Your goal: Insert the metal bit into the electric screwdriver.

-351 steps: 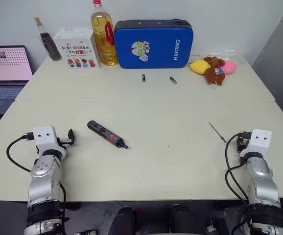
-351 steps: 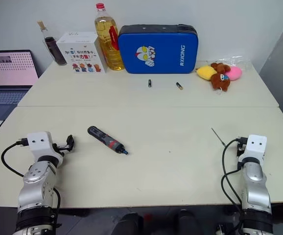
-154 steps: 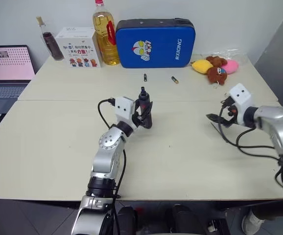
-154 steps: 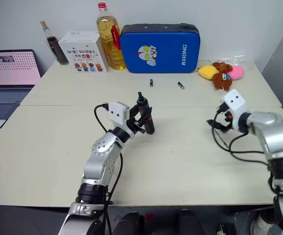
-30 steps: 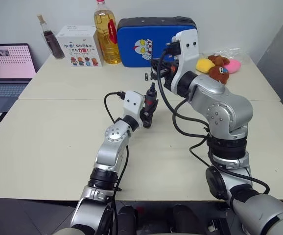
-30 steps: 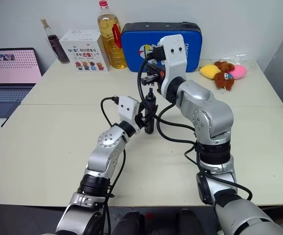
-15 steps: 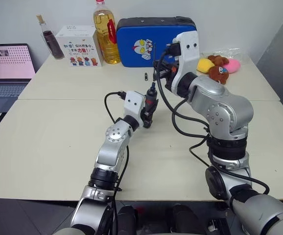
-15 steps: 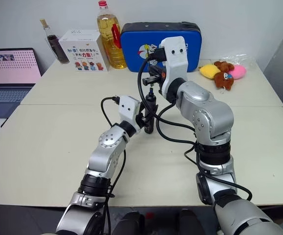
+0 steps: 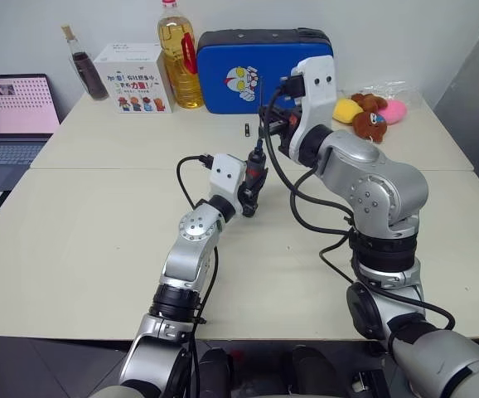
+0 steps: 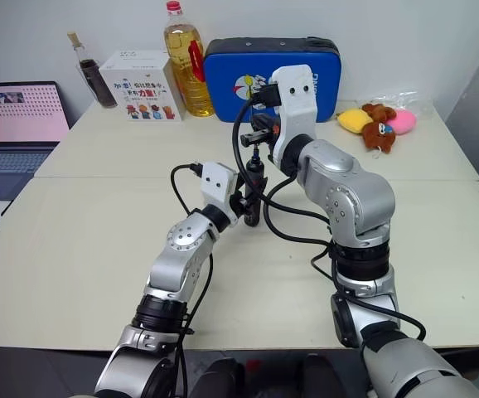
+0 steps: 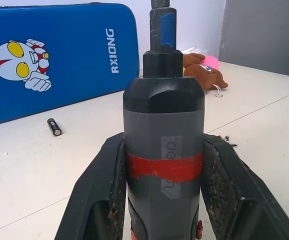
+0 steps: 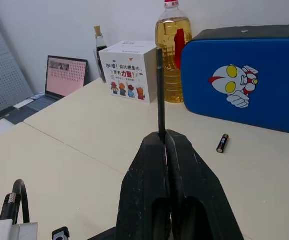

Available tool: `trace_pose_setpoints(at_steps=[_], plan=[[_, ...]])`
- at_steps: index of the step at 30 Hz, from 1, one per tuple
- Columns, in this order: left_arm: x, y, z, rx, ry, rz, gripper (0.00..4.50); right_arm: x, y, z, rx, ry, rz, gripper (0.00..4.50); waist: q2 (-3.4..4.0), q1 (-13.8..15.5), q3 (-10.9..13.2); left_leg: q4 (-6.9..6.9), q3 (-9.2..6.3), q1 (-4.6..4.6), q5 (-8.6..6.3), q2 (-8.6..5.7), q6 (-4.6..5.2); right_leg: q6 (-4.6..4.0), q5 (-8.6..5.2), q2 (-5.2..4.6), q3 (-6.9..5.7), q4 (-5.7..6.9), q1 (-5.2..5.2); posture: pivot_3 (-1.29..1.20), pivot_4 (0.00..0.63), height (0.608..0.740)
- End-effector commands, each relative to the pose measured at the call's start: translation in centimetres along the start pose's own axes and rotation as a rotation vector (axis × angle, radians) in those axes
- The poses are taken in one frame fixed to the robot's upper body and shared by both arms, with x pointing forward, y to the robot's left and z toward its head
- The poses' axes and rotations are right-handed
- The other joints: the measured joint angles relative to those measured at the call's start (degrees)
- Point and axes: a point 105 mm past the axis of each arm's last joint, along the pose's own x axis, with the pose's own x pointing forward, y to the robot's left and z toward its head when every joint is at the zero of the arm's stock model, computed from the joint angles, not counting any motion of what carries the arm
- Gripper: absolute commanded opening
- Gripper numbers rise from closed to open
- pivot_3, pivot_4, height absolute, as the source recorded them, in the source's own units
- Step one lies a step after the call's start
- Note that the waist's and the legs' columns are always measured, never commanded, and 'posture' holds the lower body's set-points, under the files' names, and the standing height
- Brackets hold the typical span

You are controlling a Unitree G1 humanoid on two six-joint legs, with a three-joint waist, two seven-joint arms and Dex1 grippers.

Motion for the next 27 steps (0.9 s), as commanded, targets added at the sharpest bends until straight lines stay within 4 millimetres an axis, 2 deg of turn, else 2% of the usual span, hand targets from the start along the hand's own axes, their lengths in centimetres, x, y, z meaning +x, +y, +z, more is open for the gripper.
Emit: trace_pose_setpoints(at_steps=[1,19,27], plan=[[0.4,-0.2,1.2,0.016,-0.046,-0.009,1.69,-0.6,0.7,1.6,-0.006,-0.066,0.027,0.06,0.00,0.00,0.00,0.00,0.00,0.00,0.00,0.00,0.00,0.00,0.00,0.00,0.00,0.00,0.00,0.00,0.150,0.740],[0.5,0.1,1.4,0.017,-0.051,0.002,1.69,-0.6,0.7,0.8,0.071,-0.024,0.028,0.06,0.00,-0.01,0.00,-0.01,0.00,0.00,0.00,0.00,0.00,0.00,0.00,0.00,0.00,-0.01,0.00,0.00,0.150,0.740],[0.4,0.0,1.3,0.016,-0.051,0.002,1.69,-0.6,-0.3,0.3,0.158,0.004,-0.010,0.06,0.00,-0.03,0.00,-0.03,0.00,0.01,0.00,0.00,0.00,0.00,0.00,0.00,0.00,-0.01,0.00,0.00,0.150,0.740]])
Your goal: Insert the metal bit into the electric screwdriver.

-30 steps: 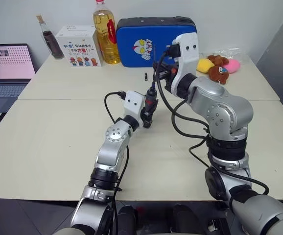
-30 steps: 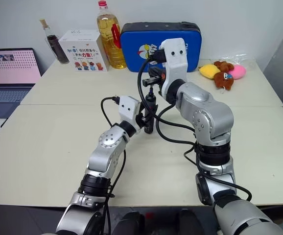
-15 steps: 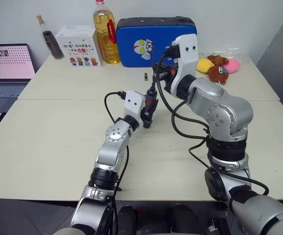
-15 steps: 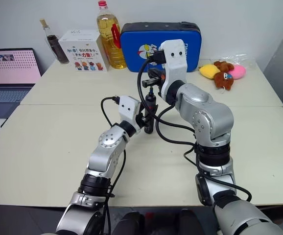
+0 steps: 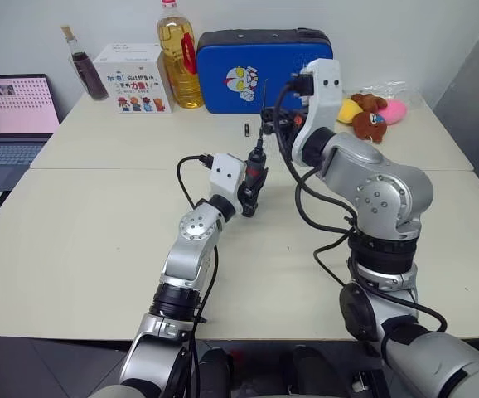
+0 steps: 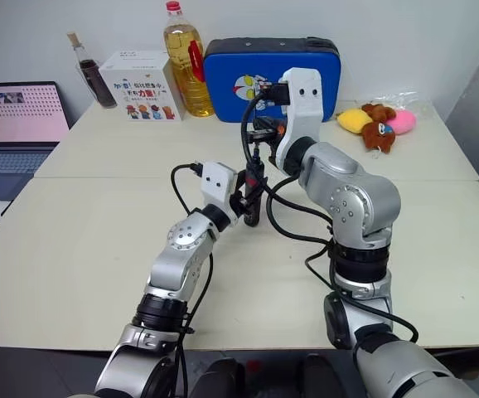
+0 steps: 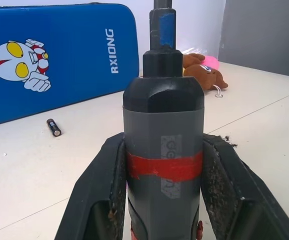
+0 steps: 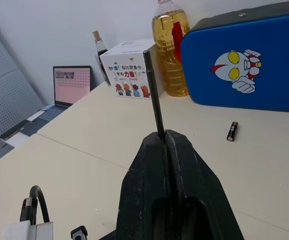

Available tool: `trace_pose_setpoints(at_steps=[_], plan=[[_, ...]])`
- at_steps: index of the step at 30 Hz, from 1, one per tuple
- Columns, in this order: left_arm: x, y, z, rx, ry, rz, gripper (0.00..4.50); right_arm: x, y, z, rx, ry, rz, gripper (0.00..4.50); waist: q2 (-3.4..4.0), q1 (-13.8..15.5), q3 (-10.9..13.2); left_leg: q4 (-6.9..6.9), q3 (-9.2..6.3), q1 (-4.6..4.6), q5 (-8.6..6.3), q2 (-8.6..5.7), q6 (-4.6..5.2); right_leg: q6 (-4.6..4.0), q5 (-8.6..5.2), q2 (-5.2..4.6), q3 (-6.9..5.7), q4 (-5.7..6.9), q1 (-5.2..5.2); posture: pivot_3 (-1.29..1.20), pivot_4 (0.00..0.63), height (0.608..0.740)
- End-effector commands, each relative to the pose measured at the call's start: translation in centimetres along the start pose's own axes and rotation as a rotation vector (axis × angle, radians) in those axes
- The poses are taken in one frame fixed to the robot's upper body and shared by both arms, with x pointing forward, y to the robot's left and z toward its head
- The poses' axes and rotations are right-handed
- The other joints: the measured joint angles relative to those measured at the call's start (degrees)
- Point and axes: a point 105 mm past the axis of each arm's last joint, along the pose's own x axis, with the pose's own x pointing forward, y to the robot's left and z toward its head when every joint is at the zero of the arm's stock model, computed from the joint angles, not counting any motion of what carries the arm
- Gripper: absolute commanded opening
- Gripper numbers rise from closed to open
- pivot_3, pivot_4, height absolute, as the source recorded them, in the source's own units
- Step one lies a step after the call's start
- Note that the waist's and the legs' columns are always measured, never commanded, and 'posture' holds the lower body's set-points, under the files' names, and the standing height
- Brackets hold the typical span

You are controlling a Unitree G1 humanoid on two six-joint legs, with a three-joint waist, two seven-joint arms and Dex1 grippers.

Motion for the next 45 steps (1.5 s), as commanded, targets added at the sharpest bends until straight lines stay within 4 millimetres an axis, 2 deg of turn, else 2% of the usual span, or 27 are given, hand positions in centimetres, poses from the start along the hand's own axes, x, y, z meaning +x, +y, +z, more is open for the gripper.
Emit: trace_pose_setpoints(at_steps=[1,9,21,37,45], plan=[[0.3,-0.1,1.3,0.015,-0.049,-0.003,1.69,-0.1,0.2,0.5,0.019,-0.007,0.006,0.06,0.00,0.00,0.00,0.00,0.00,0.00,0.00,0.00,0.00,0.00,0.00,0.00,0.00,0.00,0.00,0.00,0.150,0.740],[0.3,-0.1,1.4,0.018,-0.050,0.001,1.69,0.1,0.3,0.5,0.025,0.004,0.016,0.06,0.00,-0.03,0.00,-0.01,0.00,0.01,0.00,0.00,0.00,0.00,0.00,0.01,0.00,0.00,0.00,0.00,0.150,0.740],[0.3,-0.5,1.2,0.009,-0.053,-0.003,1.69,0.0,1.9,0.7,-0.029,0.029,0.100,0.06,0.00,-0.05,0.00,-0.01,0.00,0.00,0.00,0.01,0.01,0.00,0.00,0.02,0.00,-0.01,0.00,0.00,0.150,0.740],[0.1,-1.1,0.9,0.007,-0.056,-0.017,1.69,-0.1,2.1,1.0,0.017,0.064,0.117,0.06,0.00,-0.03,0.00,-0.02,0.00,0.00,0.00,0.00,0.01,0.00,0.00,0.01,0.00,-0.01,0.00,0.00,0.150,0.740],[0.0,-1.0,0.9,0.008,-0.055,-0.016,1.69,-0.2,2.0,0.5,0.021,0.104,0.121,0.06,0.00,-0.02,0.00,-0.02,-0.01,0.00,0.00,0.00,0.01,0.00,0.00,0.01,-0.01,-0.02,0.00,0.00,0.150,0.740]])
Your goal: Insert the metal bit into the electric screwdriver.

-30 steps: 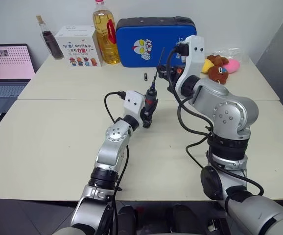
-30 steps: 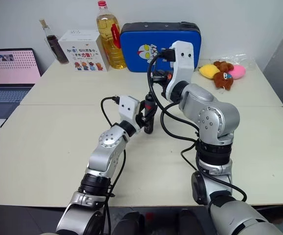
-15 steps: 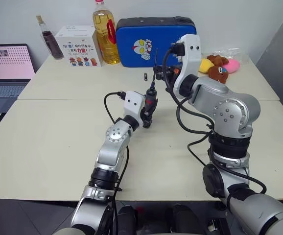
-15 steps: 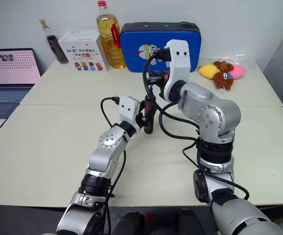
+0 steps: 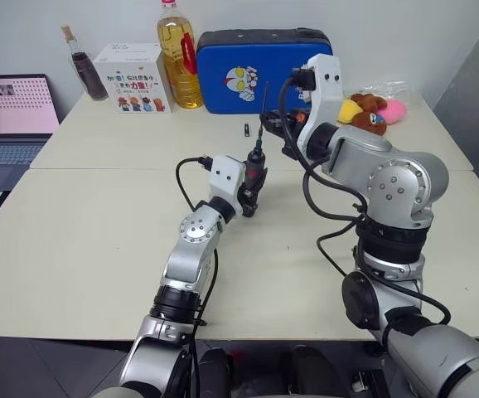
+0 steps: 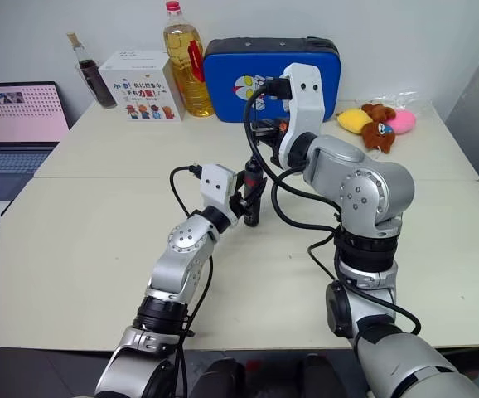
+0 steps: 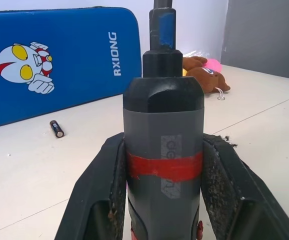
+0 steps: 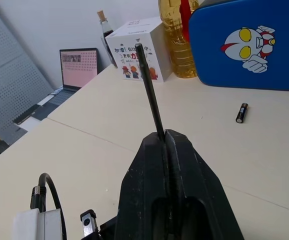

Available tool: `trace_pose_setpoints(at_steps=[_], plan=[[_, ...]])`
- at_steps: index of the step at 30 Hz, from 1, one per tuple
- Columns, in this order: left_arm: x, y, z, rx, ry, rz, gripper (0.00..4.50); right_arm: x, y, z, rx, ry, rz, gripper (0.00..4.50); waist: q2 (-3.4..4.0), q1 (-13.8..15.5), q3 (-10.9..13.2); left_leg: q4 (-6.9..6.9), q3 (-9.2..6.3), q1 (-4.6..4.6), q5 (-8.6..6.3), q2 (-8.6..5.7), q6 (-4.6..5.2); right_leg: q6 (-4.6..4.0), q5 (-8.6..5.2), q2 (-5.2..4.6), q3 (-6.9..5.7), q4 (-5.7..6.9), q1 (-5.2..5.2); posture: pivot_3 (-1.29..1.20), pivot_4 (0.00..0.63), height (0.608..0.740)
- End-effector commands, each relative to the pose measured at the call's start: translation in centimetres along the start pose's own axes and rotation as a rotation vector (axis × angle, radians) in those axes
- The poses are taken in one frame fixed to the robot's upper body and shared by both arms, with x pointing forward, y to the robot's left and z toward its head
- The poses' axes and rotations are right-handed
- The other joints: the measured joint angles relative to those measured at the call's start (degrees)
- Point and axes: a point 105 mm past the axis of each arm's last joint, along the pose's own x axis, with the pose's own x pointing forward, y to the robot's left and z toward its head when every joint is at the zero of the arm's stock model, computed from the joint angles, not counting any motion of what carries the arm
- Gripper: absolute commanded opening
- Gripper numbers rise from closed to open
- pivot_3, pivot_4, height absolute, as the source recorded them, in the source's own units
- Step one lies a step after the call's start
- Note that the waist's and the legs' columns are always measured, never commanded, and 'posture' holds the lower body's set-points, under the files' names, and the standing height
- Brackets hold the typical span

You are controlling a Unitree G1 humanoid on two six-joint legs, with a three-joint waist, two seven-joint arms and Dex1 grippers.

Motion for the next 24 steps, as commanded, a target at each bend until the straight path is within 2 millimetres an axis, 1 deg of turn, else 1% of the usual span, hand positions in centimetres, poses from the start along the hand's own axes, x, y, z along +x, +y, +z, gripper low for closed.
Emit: trace_pose_setpoints(at_steps=[1,13,24], plan=[[0.06,-0.55,0.94,0.012,-0.037,-0.018,1.69,0.01,1.41,0.30,0.005,0.009,0.070,0.06,0.00,0.00,0.00,0.00,0.00,0.00,0.00,0.00,0.00,0.00,0.00,0.00,0.00,0.00,0.00,0.00,0.150,0.740],[0.08,-0.56,0.90,0.010,-0.035,-0.017,1.69,0.23,1.00,0.81,0.012,0.029,0.075,0.06,0.00,-0.02,0.00,-0.01,0.01,0.00,0.00,0.00,0.00,0.00,0.00,0.00,-0.01,0.00,0.00,0.00,0.150,0.740],[0.04,-0.44,0.94,0.012,-0.035,-0.010,1.69,0.39,0.90,0.58,-0.006,0.050,0.078,0.06,0.00,-0.02,0.00,-0.02,0.00,0.00,0.00,0.00,0.00,0.00,0.00,0.00,0.00,-0.01,0.00,0.00,0.150,0.740]])
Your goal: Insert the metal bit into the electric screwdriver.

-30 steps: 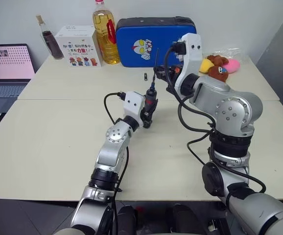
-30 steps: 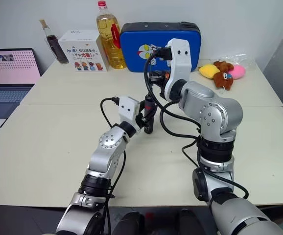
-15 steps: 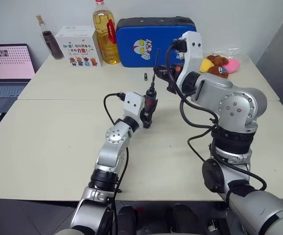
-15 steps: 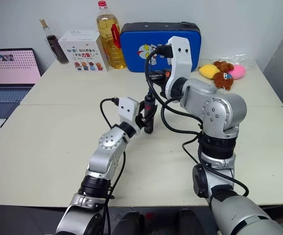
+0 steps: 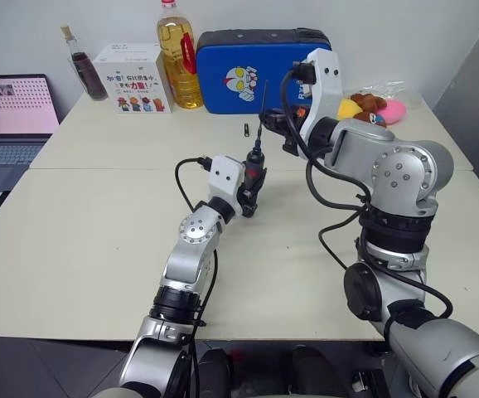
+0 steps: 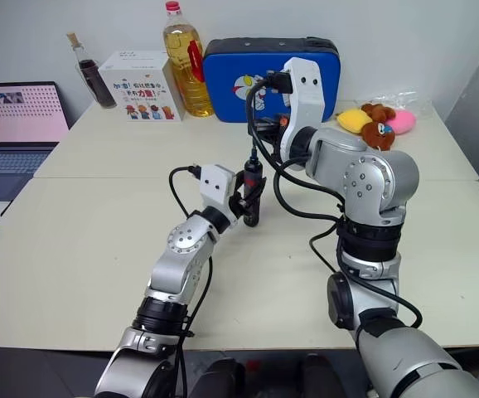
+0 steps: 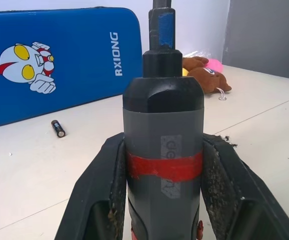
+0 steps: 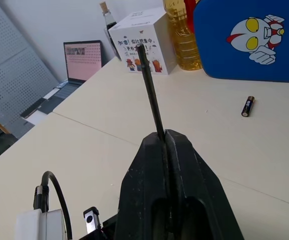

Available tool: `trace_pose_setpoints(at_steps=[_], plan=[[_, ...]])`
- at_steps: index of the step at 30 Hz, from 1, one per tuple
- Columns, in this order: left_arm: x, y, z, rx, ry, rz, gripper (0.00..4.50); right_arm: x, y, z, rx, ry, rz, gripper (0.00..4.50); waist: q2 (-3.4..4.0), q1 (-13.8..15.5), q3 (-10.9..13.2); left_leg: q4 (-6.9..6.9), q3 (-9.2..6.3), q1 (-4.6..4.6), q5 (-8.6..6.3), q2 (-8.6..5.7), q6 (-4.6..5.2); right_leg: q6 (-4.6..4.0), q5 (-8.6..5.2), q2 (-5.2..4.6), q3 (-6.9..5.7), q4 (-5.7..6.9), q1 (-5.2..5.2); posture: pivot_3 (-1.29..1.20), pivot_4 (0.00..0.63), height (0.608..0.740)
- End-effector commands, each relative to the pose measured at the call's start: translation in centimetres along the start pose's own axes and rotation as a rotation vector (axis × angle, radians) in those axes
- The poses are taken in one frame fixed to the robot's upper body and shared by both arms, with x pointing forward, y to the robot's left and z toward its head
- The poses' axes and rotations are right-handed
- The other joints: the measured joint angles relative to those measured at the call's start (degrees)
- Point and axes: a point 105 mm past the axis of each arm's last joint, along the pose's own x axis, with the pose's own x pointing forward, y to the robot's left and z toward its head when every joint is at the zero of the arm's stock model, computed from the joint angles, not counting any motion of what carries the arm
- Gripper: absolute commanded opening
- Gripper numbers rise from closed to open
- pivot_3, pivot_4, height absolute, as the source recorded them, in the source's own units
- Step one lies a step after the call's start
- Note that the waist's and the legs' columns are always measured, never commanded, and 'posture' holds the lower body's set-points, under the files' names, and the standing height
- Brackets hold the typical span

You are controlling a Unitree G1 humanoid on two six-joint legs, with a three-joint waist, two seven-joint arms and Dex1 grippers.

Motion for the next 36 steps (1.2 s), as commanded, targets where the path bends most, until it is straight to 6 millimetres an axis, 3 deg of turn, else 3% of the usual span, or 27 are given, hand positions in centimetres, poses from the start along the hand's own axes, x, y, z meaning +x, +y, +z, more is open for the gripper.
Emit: trace_pose_setpoints(at_steps=[1,9,23,36], plan=[[0.1,-0.5,0.9,0.013,-0.034,-0.014,1.69,0.2,1.3,0.1,-0.028,0.012,0.059,0.06,0.00,0.00,0.00,0.00,0.00,0.00,0.00,0.00,0.00,0.00,0.00,0.00,0.00,0.00,0.00,0.00,0.150,0.740],[0.1,-0.6,1.0,0.011,-0.035,-0.016,1.69,0.9,0.1,-2.4,-0.087,0.044,0.024,0.06,0.00,-0.03,-0.01,-0.01,0.01,0.04,0.00,0.00,0.00,0.01,0.00,0.00,0.01,-0.01,0.03,0.00,0.150,0.740],[0.1,-0.3,1.0,0.016,-0.033,-0.004,1.69,1.7,-0.9,-3.9,-0.120,0.057,0.005,0.06,0.00,-0.05,-0.01,-0.01,0.01,0.05,0.00,0.00,0.00,0.01,-0.01,0.01,0.00,-0.01,0.03,0.00,0.150,0.740],[-0.1,-0.1,1.1,0.017,-0.036,0.009,1.69,0.6,-0.5,-4.1,-0.090,0.053,-0.003,0.06,0.00,-0.02,-0.01,-0.01,0.00,0.05,0.00,0.00,0.00,0.01,-0.01,0.01,0.00,-0.01,0.04,0.00,0.150,0.740]])
